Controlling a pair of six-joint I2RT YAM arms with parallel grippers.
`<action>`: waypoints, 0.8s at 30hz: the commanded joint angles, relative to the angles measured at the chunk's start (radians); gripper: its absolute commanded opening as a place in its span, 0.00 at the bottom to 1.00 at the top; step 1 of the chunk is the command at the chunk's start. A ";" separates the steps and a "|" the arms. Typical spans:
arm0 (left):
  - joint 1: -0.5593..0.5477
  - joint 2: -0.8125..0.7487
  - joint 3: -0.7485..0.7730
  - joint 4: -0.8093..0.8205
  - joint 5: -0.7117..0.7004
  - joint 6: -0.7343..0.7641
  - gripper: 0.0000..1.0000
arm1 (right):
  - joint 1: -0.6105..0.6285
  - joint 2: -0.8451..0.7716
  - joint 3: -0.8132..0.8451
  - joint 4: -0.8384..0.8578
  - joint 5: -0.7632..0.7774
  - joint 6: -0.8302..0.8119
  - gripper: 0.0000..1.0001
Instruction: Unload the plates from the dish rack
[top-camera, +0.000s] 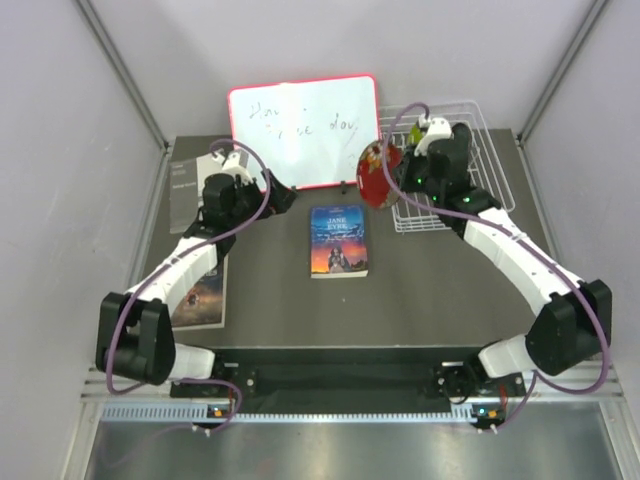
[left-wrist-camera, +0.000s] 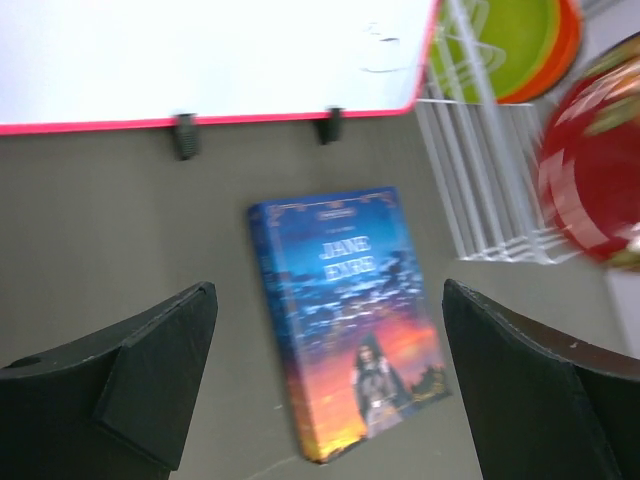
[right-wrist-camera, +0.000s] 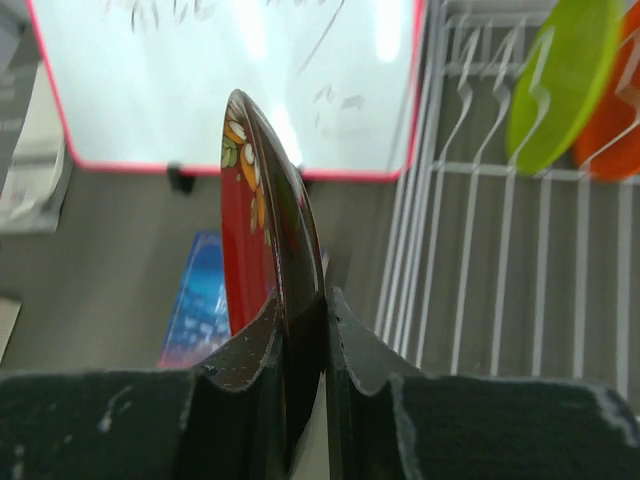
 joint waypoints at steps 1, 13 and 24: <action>-0.004 0.073 -0.007 0.326 0.231 -0.177 0.97 | -0.001 -0.078 -0.093 0.158 -0.230 0.128 0.00; -0.119 0.327 0.051 0.604 0.283 -0.343 0.94 | -0.027 -0.113 -0.219 0.319 -0.333 0.249 0.00; -0.137 0.442 0.021 0.950 0.323 -0.544 0.83 | -0.056 -0.066 -0.351 0.609 -0.544 0.451 0.00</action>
